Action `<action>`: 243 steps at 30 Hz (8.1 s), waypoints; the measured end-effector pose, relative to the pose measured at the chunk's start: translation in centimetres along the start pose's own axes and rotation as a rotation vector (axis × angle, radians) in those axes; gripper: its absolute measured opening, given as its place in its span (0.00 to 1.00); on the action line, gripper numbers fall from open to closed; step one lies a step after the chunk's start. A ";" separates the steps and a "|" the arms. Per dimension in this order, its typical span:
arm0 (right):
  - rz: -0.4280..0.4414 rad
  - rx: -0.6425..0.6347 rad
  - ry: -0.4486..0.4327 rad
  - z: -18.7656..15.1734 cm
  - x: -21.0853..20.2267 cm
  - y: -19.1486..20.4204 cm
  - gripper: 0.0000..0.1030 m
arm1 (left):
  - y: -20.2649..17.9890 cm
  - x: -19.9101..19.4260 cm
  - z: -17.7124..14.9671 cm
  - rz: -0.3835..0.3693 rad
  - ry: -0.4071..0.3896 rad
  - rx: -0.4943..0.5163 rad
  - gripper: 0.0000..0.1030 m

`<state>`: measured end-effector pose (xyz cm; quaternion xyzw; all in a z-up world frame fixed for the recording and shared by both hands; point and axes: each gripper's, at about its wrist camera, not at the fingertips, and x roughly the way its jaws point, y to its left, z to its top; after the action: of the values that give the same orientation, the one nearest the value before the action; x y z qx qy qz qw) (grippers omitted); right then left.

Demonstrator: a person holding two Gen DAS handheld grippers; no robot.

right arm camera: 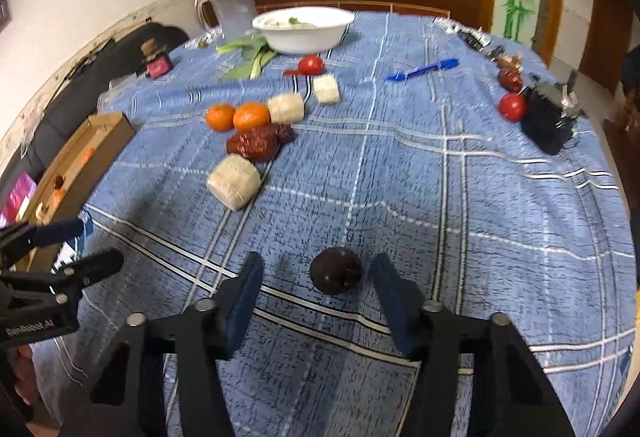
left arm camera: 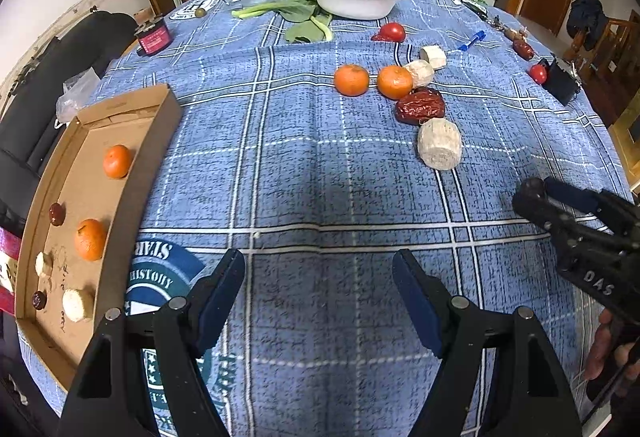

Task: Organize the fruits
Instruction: 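Grasp a dark brown date with the right tool while the left tool grasps a tan ball, then carry the dark date and tan ball in both tools over the tray, then open both tools to release the dark date and tan ball into the tray, then move both open tools back toward the remaining fruit, then grasp a red date with the right tool while the left tool grasps a mandarin orange, then carry the red date and orange in both tools over the tray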

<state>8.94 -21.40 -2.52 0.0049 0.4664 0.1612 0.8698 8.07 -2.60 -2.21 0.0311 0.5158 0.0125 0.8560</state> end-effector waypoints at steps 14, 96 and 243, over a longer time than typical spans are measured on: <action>0.012 -0.049 -0.066 -0.8 -2.8 -1.5 0.26 | -5.6 2.9 4.8 -0.108 0.024 0.003 0.73; 0.130 -0.328 -0.065 6.5 2.3 27.7 0.27 | 27.1 -5.9 -7.5 0.033 -0.139 -0.358 0.34; -0.091 0.046 -0.023 -0.5 -0.9 3.5 0.45 | 5.0 -1.0 0.0 -0.259 -0.094 0.004 0.28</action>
<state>7.11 -18.36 -1.56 0.0056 0.4598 0.1105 0.8811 7.64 2.32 -0.98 -0.0335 0.4750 -0.1004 0.8736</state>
